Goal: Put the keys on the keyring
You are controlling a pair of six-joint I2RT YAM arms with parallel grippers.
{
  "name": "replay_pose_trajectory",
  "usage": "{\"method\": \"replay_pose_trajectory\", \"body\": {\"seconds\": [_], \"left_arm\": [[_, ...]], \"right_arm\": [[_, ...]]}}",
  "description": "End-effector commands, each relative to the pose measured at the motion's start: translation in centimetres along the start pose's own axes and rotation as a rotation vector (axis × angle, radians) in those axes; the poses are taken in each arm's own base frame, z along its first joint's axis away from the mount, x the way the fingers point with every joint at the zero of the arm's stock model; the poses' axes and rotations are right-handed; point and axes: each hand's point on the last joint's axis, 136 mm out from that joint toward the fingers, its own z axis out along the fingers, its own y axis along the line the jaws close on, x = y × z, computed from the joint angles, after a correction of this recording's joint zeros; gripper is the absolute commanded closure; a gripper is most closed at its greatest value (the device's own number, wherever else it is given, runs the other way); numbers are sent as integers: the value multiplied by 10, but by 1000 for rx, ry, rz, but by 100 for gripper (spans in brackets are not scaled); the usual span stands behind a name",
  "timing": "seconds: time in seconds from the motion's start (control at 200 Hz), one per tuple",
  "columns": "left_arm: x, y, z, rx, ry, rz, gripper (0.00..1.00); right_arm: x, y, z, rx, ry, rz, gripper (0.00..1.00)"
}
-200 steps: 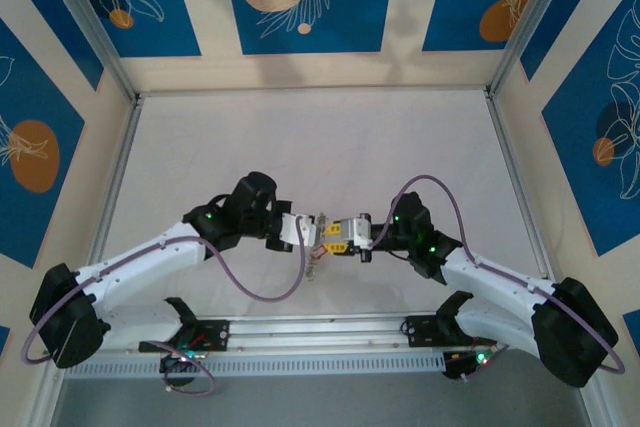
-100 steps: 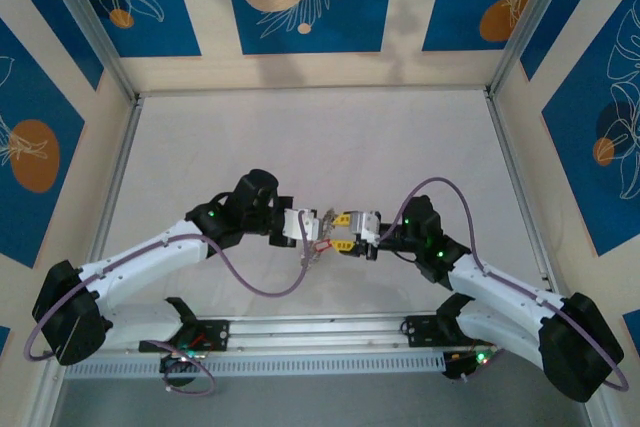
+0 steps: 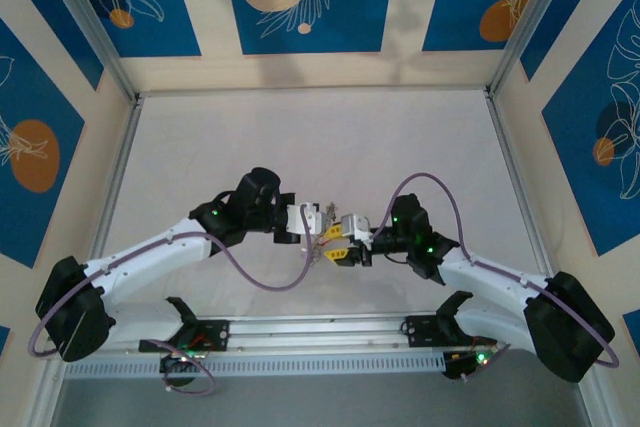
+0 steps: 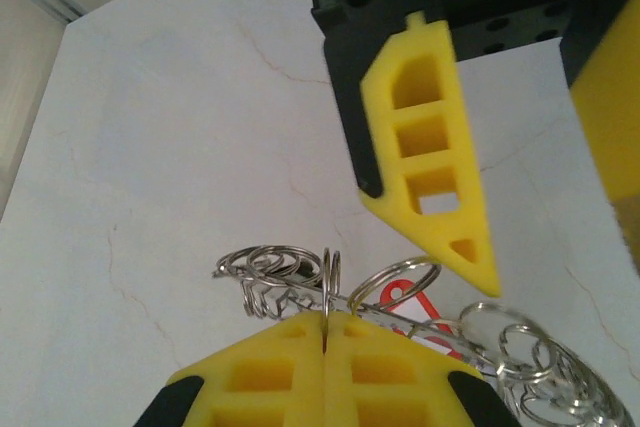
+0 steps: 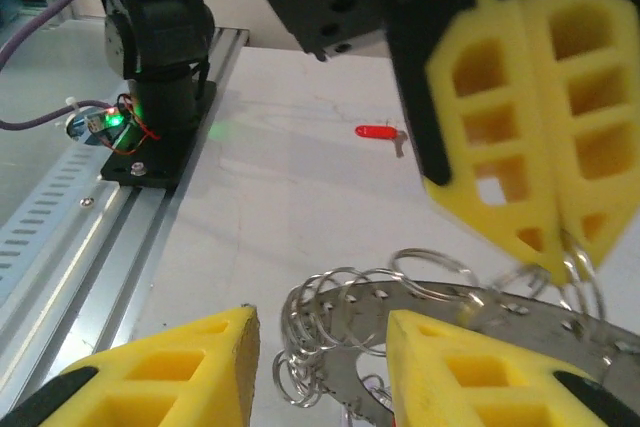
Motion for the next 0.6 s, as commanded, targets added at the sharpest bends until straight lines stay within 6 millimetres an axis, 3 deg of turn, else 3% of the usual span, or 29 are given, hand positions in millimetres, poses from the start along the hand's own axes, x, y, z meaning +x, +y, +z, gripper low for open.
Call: {"method": "replay_pose_trajectory", "body": {"seconds": [0.0,0.27,0.49,0.595], "left_arm": [[-16,5,-1,-13,-54,1,100],[-9,2,0,-4,-33,12,100],[-10,1,2,0,-36,10,100],[-11,1,3,8,-44,6,100]], "right_arm": [[-8,3,-4,13,-45,-77,60],[0,-7,-19,135,-29,-108,61],[-10,-28,-34,265,-51,-152,63],[-12,-33,-33,265,-38,-139,56]]}}
